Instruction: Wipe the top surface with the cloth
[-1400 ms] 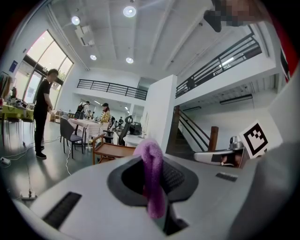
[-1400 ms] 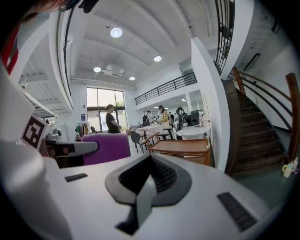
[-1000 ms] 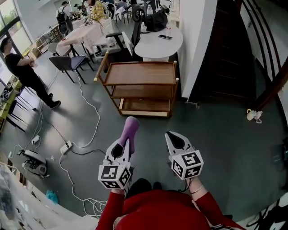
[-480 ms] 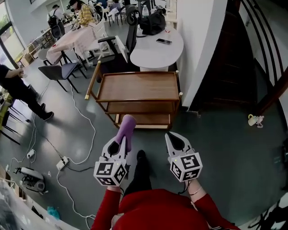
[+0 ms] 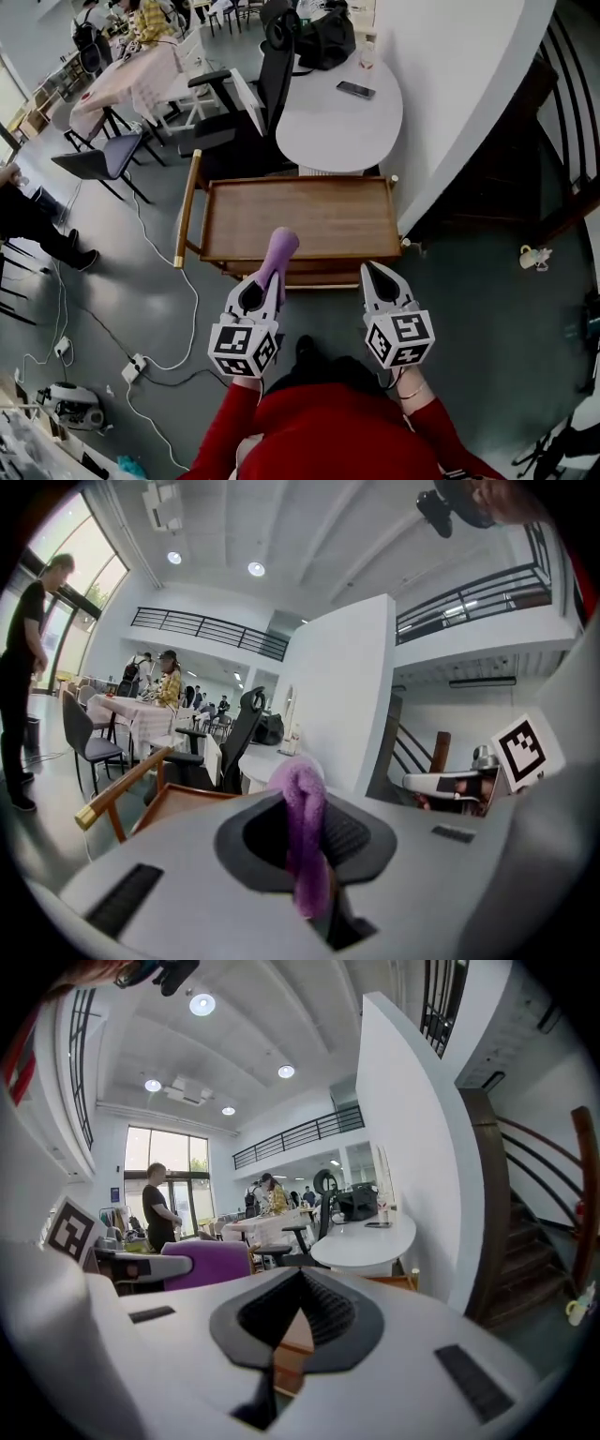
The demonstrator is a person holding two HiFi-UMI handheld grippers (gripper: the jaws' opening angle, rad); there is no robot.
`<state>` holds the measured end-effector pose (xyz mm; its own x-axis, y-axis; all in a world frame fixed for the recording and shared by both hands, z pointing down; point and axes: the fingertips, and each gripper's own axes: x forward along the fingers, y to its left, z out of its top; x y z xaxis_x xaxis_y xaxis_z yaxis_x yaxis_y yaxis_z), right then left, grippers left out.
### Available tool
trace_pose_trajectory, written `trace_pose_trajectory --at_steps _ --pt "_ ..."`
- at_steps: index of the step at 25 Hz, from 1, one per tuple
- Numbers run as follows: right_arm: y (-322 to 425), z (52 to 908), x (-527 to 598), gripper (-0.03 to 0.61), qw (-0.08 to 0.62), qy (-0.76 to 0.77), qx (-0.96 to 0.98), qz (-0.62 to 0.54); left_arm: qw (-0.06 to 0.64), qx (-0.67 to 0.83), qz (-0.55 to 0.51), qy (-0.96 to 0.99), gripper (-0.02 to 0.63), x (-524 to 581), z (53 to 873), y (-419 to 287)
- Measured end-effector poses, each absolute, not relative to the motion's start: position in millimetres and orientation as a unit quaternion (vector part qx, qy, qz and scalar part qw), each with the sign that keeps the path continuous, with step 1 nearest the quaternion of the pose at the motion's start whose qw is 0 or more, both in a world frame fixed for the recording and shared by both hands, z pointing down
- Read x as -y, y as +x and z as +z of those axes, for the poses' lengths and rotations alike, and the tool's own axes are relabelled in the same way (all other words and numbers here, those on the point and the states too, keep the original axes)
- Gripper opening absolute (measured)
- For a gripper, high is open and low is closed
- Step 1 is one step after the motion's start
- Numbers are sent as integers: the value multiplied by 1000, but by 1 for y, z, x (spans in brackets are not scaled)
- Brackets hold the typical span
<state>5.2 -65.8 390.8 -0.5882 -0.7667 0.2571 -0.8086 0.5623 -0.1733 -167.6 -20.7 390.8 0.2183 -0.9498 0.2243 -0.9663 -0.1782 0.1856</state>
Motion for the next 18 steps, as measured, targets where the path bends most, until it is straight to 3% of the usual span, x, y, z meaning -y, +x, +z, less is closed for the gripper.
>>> trace_pose_trajectory --at_steps 10,18 --pt "26 409 129 12 94 491 851 160 184 579 60 792 51 100 422 -151" --pt "111 425 146 11 96 575 789 194 254 448 45 856 51 245 451 6"
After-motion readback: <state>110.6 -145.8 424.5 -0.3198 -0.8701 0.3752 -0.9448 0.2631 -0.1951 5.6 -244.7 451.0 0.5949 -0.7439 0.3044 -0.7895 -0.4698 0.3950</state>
